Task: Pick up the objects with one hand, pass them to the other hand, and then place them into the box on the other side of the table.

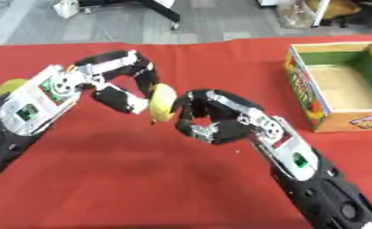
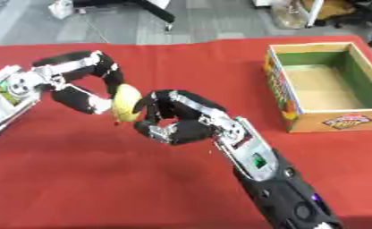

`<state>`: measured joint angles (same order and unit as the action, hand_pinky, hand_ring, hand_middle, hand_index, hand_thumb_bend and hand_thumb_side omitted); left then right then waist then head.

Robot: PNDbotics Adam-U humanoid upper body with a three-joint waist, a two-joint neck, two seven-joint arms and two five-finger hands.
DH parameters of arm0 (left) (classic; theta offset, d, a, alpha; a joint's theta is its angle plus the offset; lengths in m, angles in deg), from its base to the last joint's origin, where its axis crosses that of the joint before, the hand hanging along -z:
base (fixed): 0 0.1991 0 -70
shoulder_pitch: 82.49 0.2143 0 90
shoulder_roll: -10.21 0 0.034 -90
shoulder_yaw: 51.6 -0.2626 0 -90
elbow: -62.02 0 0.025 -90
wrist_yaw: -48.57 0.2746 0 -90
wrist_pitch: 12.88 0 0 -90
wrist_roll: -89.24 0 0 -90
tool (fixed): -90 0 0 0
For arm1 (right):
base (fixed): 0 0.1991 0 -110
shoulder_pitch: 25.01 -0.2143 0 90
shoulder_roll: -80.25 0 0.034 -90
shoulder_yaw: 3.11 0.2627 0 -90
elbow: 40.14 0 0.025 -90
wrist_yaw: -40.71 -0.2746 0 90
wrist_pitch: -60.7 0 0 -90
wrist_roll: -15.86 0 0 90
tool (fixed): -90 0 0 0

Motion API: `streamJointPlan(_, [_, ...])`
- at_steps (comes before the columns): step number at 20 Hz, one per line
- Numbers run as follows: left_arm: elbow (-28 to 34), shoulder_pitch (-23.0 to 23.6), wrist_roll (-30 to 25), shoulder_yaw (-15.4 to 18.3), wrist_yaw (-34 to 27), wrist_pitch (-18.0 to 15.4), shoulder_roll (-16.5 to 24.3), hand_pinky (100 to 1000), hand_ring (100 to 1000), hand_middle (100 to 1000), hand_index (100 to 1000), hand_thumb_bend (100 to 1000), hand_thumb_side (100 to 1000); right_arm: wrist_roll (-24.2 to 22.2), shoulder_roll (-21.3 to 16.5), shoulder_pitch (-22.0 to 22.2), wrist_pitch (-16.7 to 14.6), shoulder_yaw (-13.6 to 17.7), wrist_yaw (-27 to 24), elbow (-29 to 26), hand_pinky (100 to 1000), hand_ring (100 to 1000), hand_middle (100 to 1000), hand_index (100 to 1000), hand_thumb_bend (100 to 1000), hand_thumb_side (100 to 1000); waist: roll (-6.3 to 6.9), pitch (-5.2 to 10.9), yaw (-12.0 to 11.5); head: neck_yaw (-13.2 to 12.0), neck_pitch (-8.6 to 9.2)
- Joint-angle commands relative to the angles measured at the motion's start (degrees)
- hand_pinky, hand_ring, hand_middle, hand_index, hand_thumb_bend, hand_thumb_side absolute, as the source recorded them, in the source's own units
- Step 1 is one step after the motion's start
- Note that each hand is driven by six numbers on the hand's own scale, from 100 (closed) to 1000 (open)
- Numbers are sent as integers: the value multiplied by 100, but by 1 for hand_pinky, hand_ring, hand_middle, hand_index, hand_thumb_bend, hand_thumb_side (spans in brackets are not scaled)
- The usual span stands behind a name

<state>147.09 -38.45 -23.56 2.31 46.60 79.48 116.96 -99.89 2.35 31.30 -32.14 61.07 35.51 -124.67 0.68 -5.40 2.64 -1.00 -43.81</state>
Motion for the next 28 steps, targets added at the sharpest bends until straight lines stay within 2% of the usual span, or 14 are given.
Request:
streamJointPlan(1, [113, -136, 30, 40, -22, 31, 132, 610, 516, 367, 388, 100, 100, 261, -21, -90, 361, -12, 311, -29, 578, 570, 386, 801, 329, 432, 6, -25, -11, -17, -31])
streamJointPlan(5, [157, -137, 48, 69, -74, 82, 167, 609, 515, 366, 387, 100, 100, 498, -16, -64, 717, -24, 591, 11, 575, 567, 384, 800, 333, 446, 7, -23, -17, -8, -31])
streamJointPlan(6, [168, -137, 50, 75, -95, 95, 180, 609, 515, 367, 387, 100, 100, 549, -17, -59, 769, -23, 645, 15, 575, 567, 384, 801, 313, 446, 8, -21, -18, -9, -31])
streamJointPlan(12, [310, -129, 41, 99, -232, 206, 290, 609, 515, 366, 386, 100, 100, 831, -18, -33, 1009, -12, 877, 78, 573, 566, 384, 803, 344, 463, 22, -8, -40, -1, -31])
streamJointPlan(20, [404, -111, -4, 71, -290, 307, 306, 609, 515, 366, 387, 100, 100, 973, -27, -42, 1102, -22, 866, 66, 573, 566, 385, 810, 375, 491, 21, -8, -46, 11, -31])
streamJointPlan(28, [362, -114, -51, -2, -311, 347, 231, 609, 516, 366, 386, 100, 100, 1085, -17, -70, 1150, -25, 811, 47, 571, 561, 379, 798, 368, 495, 25, -14, -37, 17, -31])
